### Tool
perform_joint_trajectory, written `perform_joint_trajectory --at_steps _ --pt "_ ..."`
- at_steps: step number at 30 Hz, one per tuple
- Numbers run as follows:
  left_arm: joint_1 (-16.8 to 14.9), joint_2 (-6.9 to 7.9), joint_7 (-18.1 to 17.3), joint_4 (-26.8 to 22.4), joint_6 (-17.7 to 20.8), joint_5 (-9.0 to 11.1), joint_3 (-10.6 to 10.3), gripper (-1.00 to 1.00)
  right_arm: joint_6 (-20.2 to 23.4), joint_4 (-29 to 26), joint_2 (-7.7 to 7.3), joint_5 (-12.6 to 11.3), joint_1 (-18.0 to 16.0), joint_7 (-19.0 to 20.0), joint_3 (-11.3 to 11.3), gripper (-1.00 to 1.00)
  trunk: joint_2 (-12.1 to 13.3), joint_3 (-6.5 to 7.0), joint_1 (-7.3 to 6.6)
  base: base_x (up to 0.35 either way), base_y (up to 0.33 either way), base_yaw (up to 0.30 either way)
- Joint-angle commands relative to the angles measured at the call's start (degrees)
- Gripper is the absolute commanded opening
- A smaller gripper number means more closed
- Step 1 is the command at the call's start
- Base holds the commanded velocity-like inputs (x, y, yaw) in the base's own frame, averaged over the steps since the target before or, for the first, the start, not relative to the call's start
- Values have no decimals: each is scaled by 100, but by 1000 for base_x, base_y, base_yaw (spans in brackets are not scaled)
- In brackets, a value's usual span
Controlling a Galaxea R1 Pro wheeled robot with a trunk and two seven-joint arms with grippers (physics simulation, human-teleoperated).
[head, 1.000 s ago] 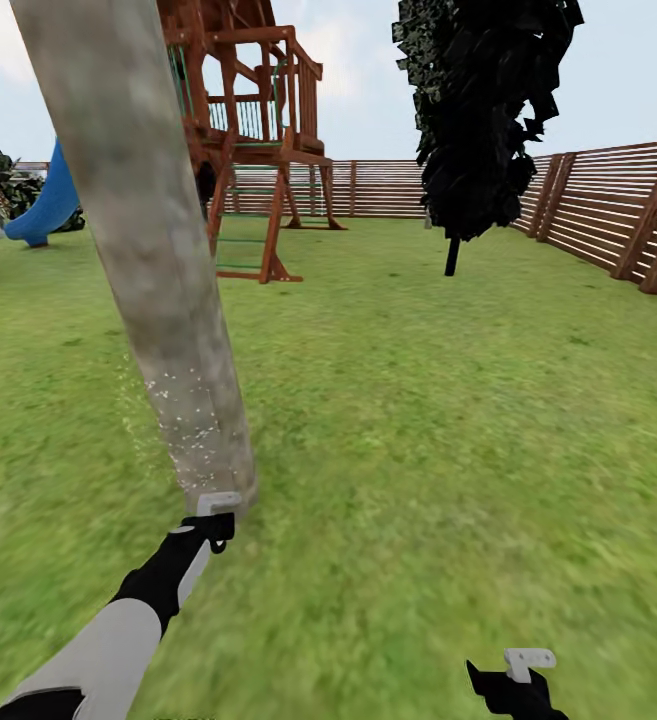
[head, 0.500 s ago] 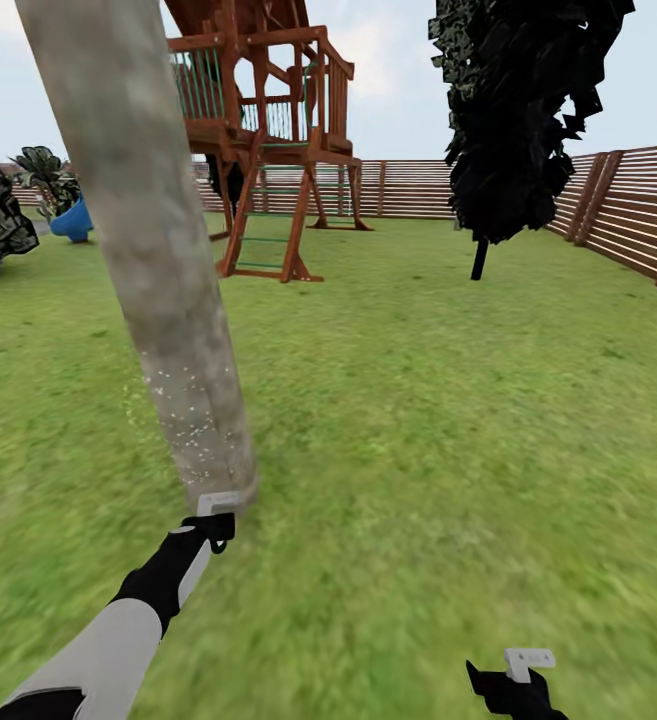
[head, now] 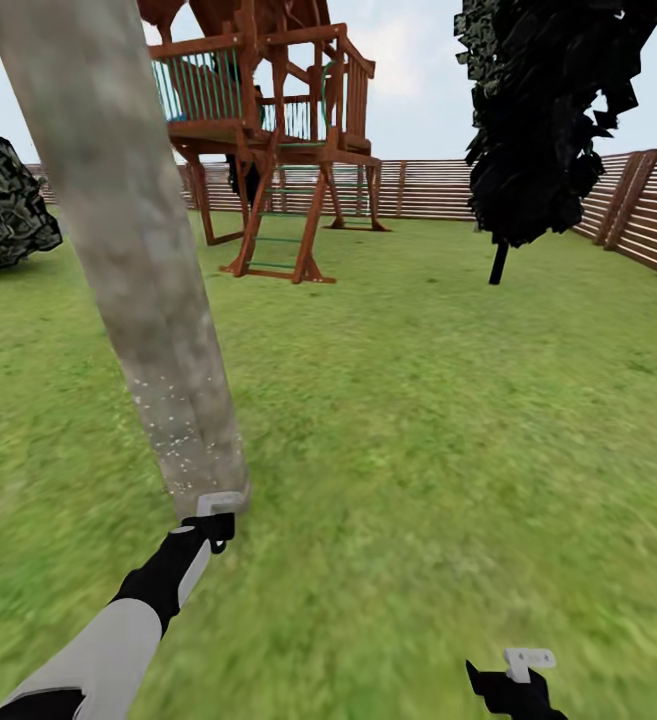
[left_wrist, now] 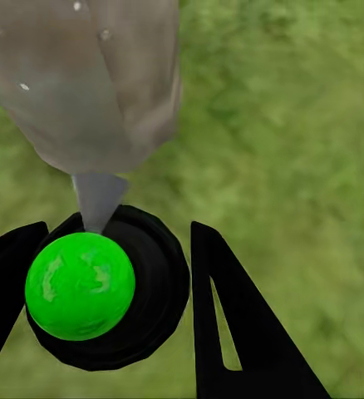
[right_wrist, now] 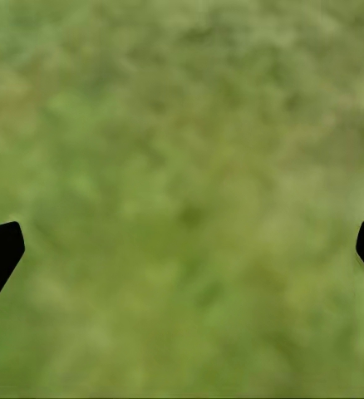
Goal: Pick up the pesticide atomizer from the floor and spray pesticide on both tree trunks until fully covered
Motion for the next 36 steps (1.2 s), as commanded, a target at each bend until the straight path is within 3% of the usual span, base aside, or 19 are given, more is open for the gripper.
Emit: perform_joint_trajectory --at_steps 1,36 --pt "0 4 7 -1 0 -5 8 -100 0 0 0 0 0 0 0 100 0 0 0 172 -244 265" --pt "0 0 26 8 9 -8 21 -100 0 0 0 5 0 0 0 100 0 0 0 20 -272 268"
